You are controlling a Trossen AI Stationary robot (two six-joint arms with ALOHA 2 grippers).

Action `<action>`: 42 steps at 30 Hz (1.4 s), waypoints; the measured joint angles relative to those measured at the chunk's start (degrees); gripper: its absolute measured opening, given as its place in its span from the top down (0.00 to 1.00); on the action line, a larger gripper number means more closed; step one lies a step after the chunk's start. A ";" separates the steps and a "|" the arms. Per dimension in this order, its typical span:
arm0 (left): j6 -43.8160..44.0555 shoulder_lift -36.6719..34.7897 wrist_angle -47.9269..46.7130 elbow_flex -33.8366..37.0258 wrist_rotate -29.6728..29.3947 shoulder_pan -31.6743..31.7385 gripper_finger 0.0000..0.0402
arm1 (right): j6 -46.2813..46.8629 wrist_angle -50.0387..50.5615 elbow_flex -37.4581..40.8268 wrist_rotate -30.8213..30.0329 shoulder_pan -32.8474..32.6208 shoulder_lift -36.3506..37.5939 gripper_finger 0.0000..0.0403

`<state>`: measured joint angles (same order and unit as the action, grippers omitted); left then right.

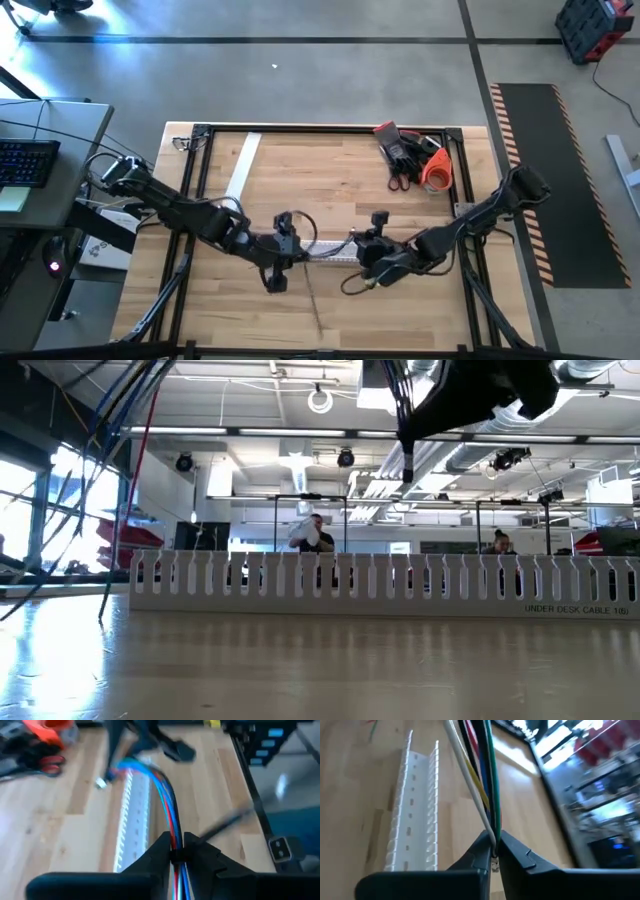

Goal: Ziptie cables
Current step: Put the colored ziptied cable into the white cable duct

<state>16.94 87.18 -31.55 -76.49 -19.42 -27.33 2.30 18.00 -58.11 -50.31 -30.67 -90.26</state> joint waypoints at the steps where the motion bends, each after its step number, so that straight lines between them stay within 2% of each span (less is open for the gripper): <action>1: -0.41 1.16 -0.10 0.00 1.22 -0.36 0.88 | -0.71 0.56 0.00 -1.96 -0.88 0.00 0.99; 6: -2.11 7.88 -0.34 0.00 6.54 -1.93 0.70 | -6.41 1.29 0.00 -12.54 -5.44 0.00 1.00; 11: 0.49 12.40 -5.21 0.00 6.73 -4.10 0.55 | -19.31 0.40 0.00 -23.97 -10.90 0.00 1.00; 13: 1.05 13.28 -7.83 0.00 4.19 -6.33 0.53 | -22.73 -0.34 0.00 -27.94 -13.02 0.00 1.00; 16: 1.26 13.56 -10.27 0.04 -3.26 -9.70 0.52 | -29.54 -1.96 0.00 -31.91 -15.79 0.00 1.00; 19: -1.41 13.40 -6.32 0.04 -11.56 -11.28 0.53 | -38.28 -5.82 0.00 -34.00 -17.88 0.00 1.00; 21: -5.51 13.40 0.36 0.71 -12.81 -10.85 0.53 | -43.96 -9.77 0.00 -35.68 -18.97 -0.07 1.00; 25: -12.87 13.72 13.19 4.17 -7.47 -7.93 0.50 | -55.72 -18.53 0.00 -37.22 -20.77 -0.07 1.00; 30: -17.96 16.56 24.98 8.07 -2.47 -3.38 0.46 | -55.94 -19.98 -0.02 -36.74 -22.00 -0.07 1.00; 36: -23.14 22.86 40.17 8.70 10.46 1.22 0.43 | -56.07 -20.46 -0.02 -36.48 -22.26 -0.07 1.00; 40: -23.60 26.50 46.43 8.72 15.81 2.78 0.42 | -56.18 -20.68 -0.02 -36.29 -22.27 -0.07 1.00; 42: -23.62 27.70 46.51 8.72 18.00 3.32 0.43 | -56.19 -20.91 -0.02 -36.34 -22.26 -0.07 1.00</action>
<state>-6.68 114.88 14.96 -67.77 -1.43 -24.00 -53.90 -2.91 -58.13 -86.65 -52.93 -90.32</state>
